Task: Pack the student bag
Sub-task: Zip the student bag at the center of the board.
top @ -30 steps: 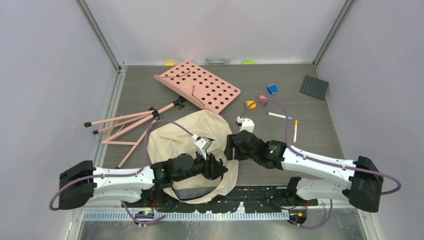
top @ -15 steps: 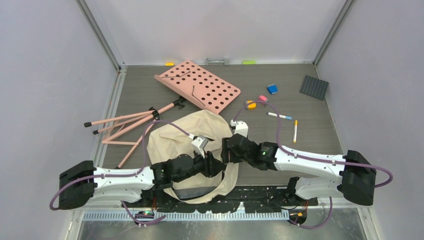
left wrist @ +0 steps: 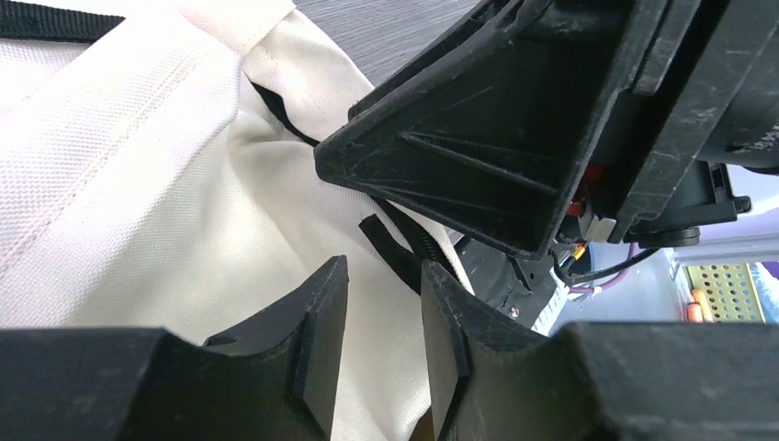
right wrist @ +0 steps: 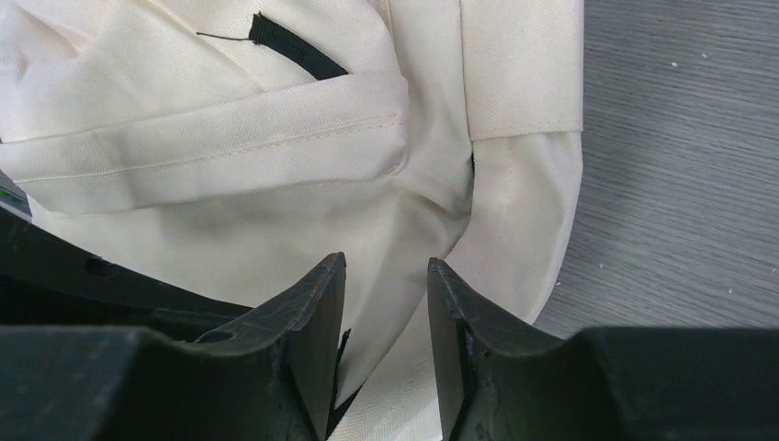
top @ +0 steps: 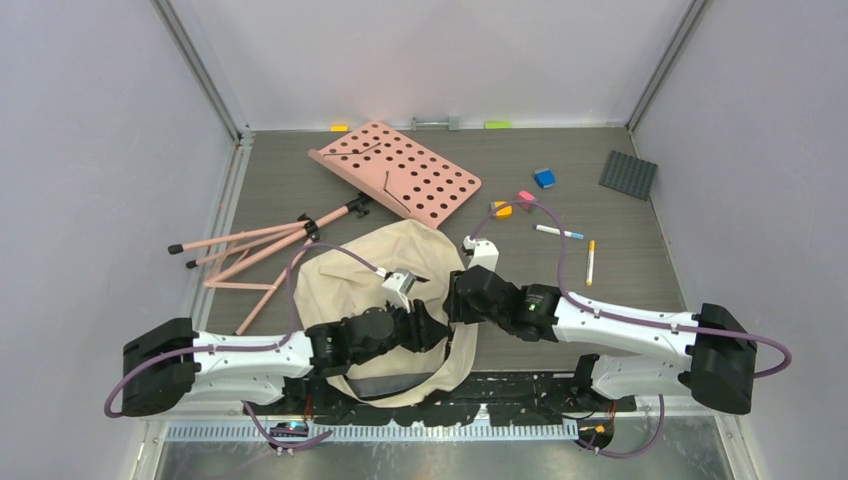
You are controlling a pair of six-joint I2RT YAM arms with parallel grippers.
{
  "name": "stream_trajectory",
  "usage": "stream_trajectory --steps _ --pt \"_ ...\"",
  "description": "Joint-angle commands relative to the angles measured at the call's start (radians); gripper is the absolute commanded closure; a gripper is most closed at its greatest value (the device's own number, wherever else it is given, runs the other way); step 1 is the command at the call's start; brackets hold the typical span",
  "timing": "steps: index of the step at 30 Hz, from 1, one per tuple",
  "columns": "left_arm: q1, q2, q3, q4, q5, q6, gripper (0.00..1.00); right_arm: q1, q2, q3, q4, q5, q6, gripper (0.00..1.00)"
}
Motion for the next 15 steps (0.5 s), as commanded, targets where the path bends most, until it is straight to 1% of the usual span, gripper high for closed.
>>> stream_trajectory --steps 1,3,6,12,15 --pt "-0.004 0.023 0.045 0.039 -0.016 -0.056 0.63 0.006 -0.024 0.003 0.046 0.004 0.014 0.57" --pt "-0.004 0.028 0.048 0.044 -0.021 -0.082 0.62 0.006 -0.026 0.002 0.046 0.005 0.015 0.57" --pt "-0.004 0.032 0.057 0.037 -0.031 -0.129 0.58 0.006 -0.033 -0.001 0.045 0.009 0.018 0.58" --pt "-0.004 0.057 0.101 -0.052 -0.041 -0.216 0.54 0.006 -0.057 -0.014 0.039 0.027 0.027 0.58" --pt "-0.002 0.071 0.111 -0.07 -0.041 -0.249 0.54 0.006 -0.07 -0.018 0.034 0.035 0.03 0.58"
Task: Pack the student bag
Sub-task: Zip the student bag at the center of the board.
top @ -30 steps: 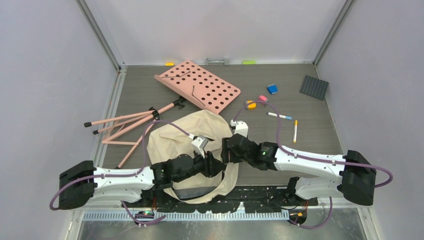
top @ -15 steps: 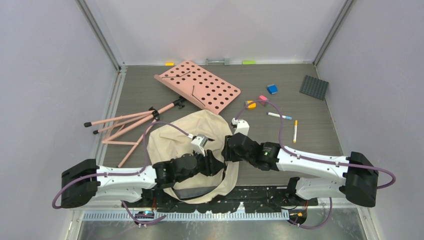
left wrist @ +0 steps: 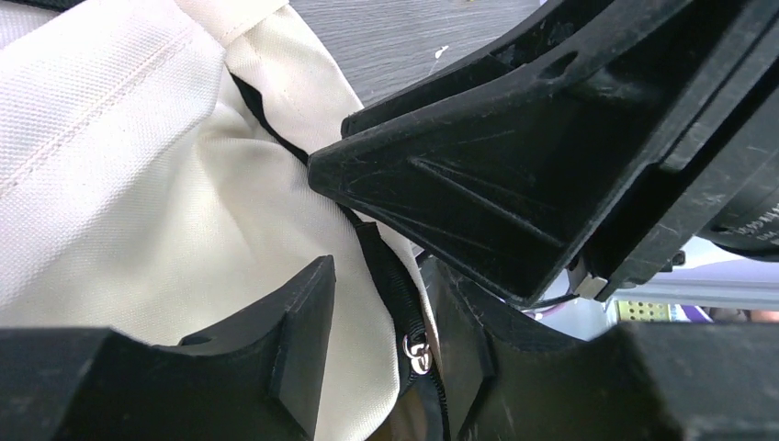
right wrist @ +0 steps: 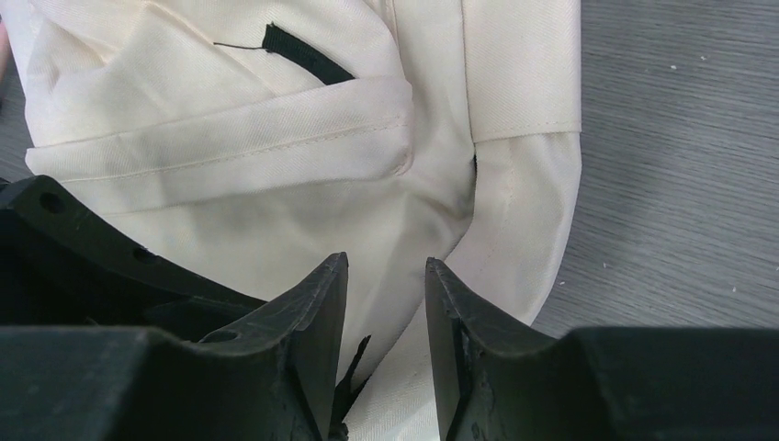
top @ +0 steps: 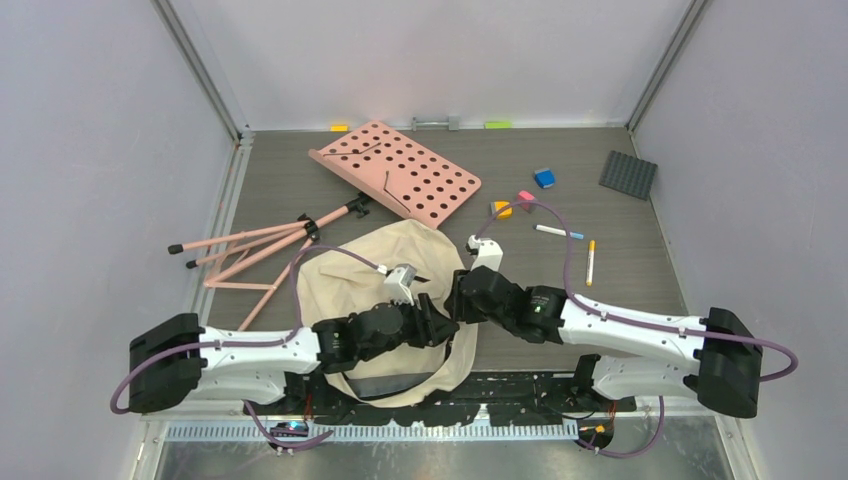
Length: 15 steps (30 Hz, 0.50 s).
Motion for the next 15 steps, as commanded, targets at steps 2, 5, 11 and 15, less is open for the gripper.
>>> stream_trajectory --steps 2,5,11,15 --pt "-0.002 0.027 0.055 -0.044 -0.026 -0.084 0.55 0.006 -0.044 -0.006 0.017 0.039 0.016 0.58" --pt "-0.002 0.049 0.078 -0.07 -0.016 -0.085 0.57 0.006 -0.057 -0.012 0.014 0.05 0.019 0.58" --pt "-0.002 0.091 0.093 -0.052 -0.024 -0.083 0.62 0.006 -0.076 -0.021 0.007 0.061 0.025 0.59" --pt "0.007 0.103 0.101 -0.037 -0.027 -0.079 0.63 0.006 -0.08 -0.023 -0.014 0.084 0.038 0.59"
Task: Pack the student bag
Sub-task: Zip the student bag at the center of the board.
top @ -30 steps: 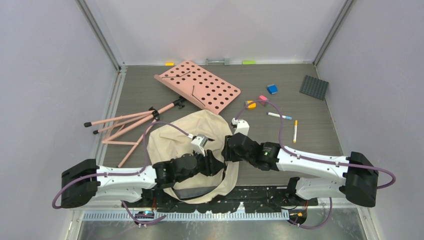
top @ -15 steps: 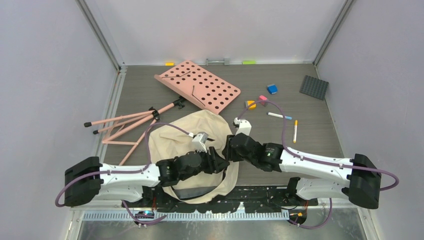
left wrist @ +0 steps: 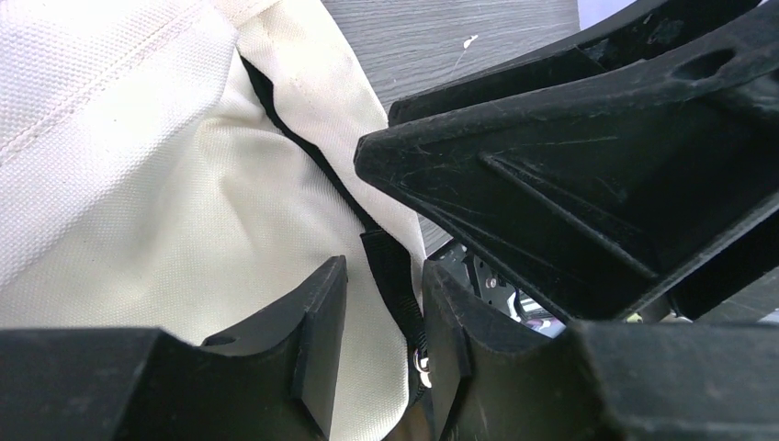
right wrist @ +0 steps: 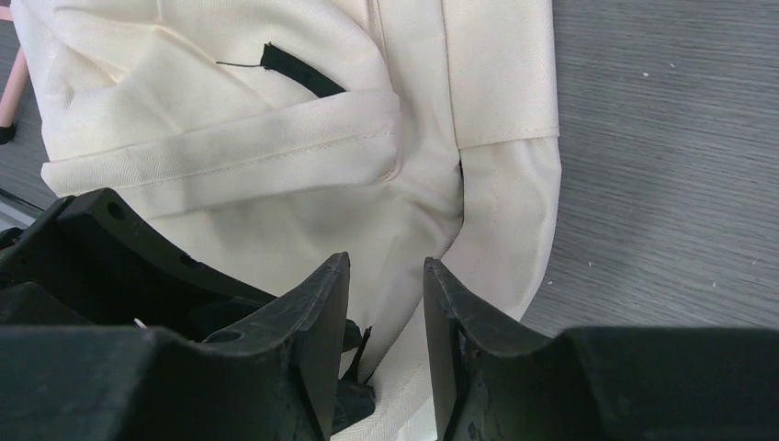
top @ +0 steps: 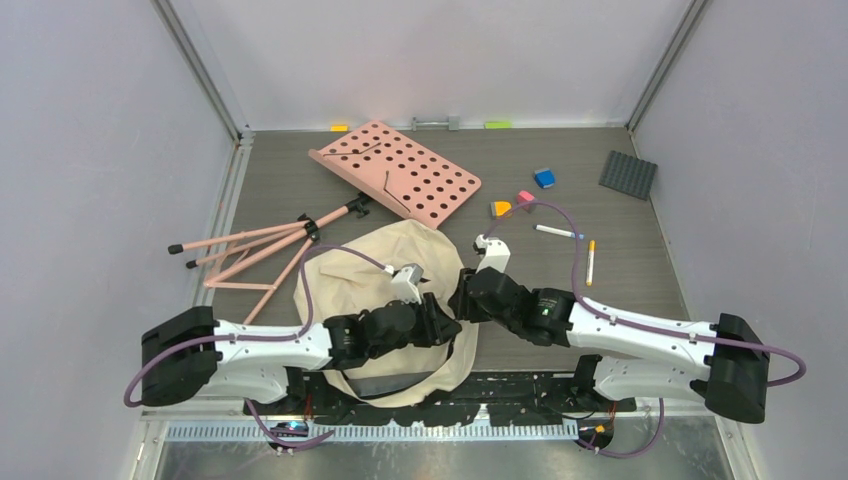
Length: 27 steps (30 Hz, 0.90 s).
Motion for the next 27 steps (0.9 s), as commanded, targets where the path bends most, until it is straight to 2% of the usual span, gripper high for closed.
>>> stream_trajectory --steps 1,17,21,27 --pt "0.011 0.015 0.037 0.022 -0.028 -0.004 0.63 0.006 -0.027 0.0 -0.018 0.058 0.028 0.59" --pt "0.043 0.065 0.073 0.011 -0.029 -0.017 0.65 0.006 -0.062 -0.017 -0.045 0.091 0.048 0.59" --pt "0.047 0.074 0.071 0.004 -0.034 -0.031 0.72 0.006 -0.069 -0.018 -0.051 0.096 0.052 0.6" --pt "0.049 0.053 0.069 -0.005 -0.053 -0.02 0.95 0.006 -0.07 -0.015 -0.099 0.144 0.083 0.6"
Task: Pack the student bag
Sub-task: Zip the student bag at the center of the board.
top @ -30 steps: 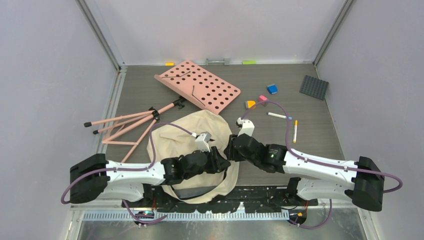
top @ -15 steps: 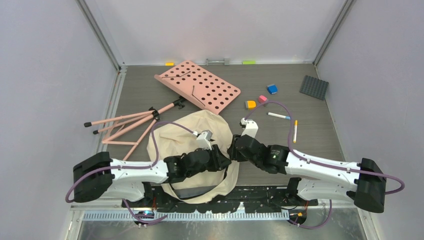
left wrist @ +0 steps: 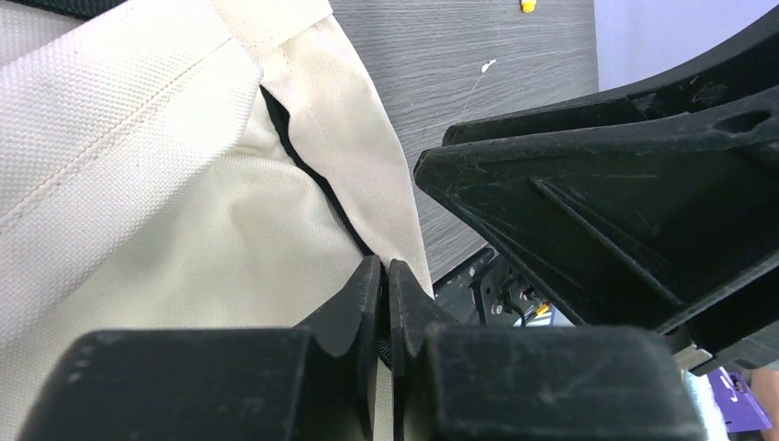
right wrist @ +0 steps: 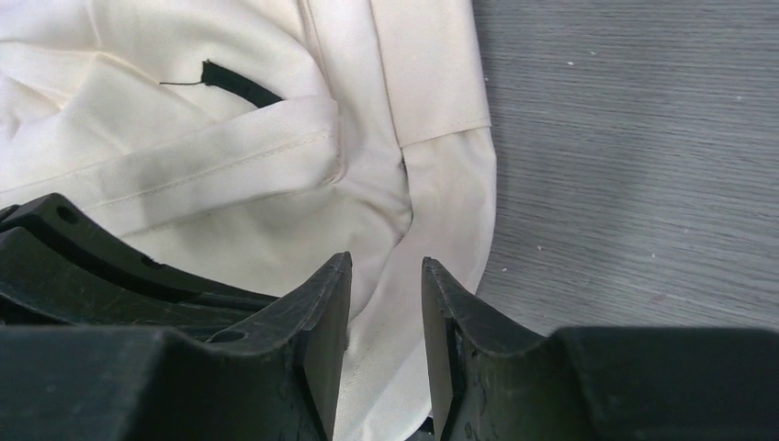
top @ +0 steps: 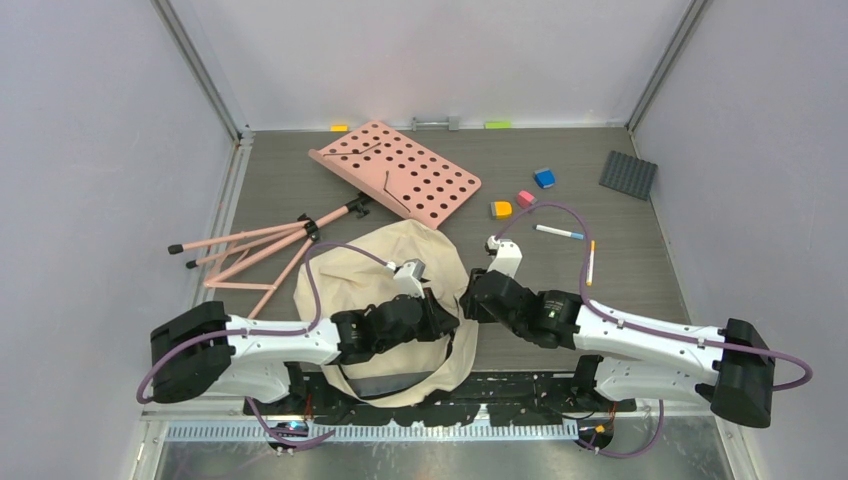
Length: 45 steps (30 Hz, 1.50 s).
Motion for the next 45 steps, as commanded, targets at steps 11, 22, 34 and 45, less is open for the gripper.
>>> stream_trajectory --steps 11,22,34,45 --pt "0.006 -0.146 -0.048 0.096 -0.028 0.129 1.0 -0.096 0.104 -0.001 0.042 0.007 -0.028 0.35" --pt "0.007 -0.232 -0.102 0.155 0.081 0.247 1.0 -0.218 0.235 -0.025 0.273 -0.194 -0.112 0.38" --pt "0.006 -0.296 -0.11 0.13 0.342 0.416 1.0 -0.31 0.291 0.006 0.271 -0.112 -0.095 0.99" --pt "-0.006 -0.37 -0.146 0.079 0.482 0.441 1.0 -0.462 0.421 0.126 0.252 -0.078 -0.129 1.0"
